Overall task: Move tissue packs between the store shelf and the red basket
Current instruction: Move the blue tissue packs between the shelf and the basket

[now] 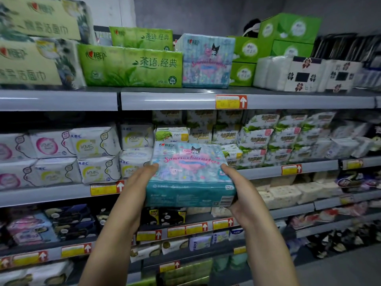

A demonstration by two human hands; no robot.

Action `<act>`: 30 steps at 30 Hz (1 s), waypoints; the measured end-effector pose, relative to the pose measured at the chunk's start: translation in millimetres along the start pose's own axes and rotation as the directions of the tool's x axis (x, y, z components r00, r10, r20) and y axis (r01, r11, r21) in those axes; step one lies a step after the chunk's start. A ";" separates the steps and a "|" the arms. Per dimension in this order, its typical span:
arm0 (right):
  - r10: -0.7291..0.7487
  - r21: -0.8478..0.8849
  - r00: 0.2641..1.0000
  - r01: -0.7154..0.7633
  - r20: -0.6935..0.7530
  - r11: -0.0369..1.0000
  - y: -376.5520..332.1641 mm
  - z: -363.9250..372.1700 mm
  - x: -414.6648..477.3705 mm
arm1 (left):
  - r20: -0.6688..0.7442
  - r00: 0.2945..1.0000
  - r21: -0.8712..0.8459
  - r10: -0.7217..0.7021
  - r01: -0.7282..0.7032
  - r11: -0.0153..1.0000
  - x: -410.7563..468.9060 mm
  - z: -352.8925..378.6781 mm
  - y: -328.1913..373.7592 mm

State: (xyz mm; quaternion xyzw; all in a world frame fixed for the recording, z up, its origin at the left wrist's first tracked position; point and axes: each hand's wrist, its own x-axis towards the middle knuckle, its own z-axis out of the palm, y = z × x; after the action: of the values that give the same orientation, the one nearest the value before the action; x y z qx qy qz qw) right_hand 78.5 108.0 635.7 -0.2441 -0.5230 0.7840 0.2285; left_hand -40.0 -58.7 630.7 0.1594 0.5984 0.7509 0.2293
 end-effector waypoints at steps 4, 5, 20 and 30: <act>0.010 0.019 1.000 -0.009 -0.016 1.000 -14.3 -19.5 6.6 | -0.002 1.000 0.006 -0.007 0.007 1.000 1.6 24.7 4.0; 0.010 0.027 1.000 -0.009 -0.016 1.000 -17.8 -25.3 9.1 | -0.005 1.000 0.016 0.001 -0.001 1.000 2.8 32.3 4.7; -0.004 0.036 0.999 0.002 0.050 0.999 -55.1 -100.3 28.5 | -0.086 0.995 -0.054 0.049 -0.054 0.997 1.2 115.2 -6.0; 0.015 0.017 0.999 -0.015 0.048 1.000 -54.8 -96.6 45.5 | -0.116 0.992 -0.045 0.051 -0.057 0.997 4.8 115.9 0.8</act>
State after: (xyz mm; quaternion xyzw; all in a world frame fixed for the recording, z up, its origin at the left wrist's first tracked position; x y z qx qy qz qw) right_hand 108.9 223.5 648.0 -0.2271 -0.5195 0.7959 0.2122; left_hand 15.4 39.4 658.4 0.1266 0.5878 0.7790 0.1778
